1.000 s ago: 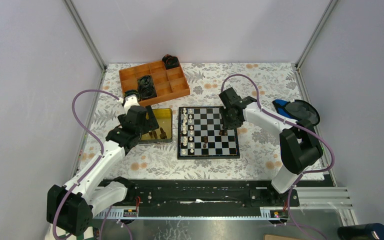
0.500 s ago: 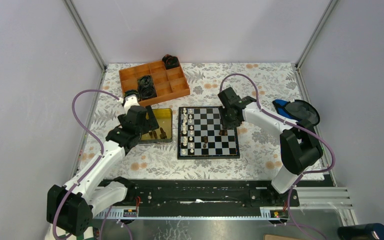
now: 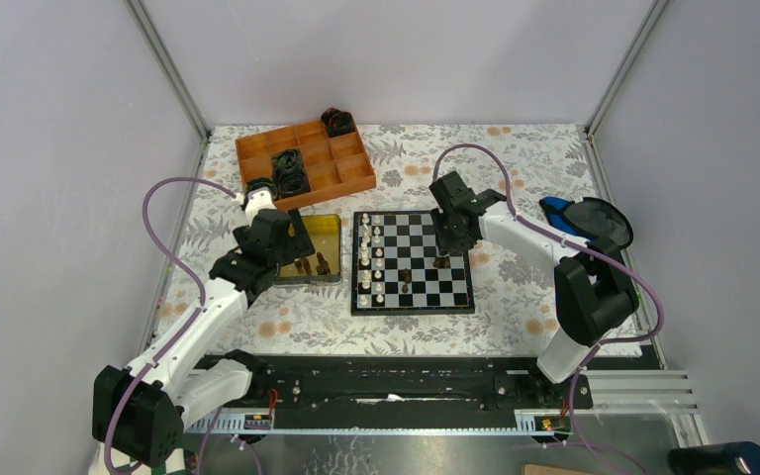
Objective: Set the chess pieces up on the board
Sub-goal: Pick up the chess piece from the chessboard.
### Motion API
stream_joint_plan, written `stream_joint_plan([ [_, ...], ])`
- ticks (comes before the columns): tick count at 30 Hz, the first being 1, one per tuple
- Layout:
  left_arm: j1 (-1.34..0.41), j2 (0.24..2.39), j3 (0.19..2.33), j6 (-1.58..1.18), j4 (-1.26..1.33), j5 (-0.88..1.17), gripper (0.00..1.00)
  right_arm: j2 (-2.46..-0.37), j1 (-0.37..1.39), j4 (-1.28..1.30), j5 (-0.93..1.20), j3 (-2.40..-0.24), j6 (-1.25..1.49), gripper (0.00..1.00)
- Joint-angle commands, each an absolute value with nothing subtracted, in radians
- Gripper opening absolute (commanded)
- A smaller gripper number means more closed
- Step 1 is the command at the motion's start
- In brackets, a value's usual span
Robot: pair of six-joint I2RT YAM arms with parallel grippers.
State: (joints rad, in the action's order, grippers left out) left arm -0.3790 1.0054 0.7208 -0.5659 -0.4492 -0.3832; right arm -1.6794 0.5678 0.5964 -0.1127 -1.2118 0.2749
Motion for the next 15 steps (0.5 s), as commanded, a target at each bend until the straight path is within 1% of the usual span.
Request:
stream_joint_plan([
  [1, -0.383, 1.016, 0.716, -0.558, -0.427, -0.41, 0.99, -1.653, 0.578, 0.599, -0.116, -1.218, 0.29, 0.38],
  [15, -0.383, 1.02, 0.716, -0.555, -0.426, -0.41, 0.99, -1.679, 0.578, 0.575, -0.113, -1.196, 0.296, 0.36],
])
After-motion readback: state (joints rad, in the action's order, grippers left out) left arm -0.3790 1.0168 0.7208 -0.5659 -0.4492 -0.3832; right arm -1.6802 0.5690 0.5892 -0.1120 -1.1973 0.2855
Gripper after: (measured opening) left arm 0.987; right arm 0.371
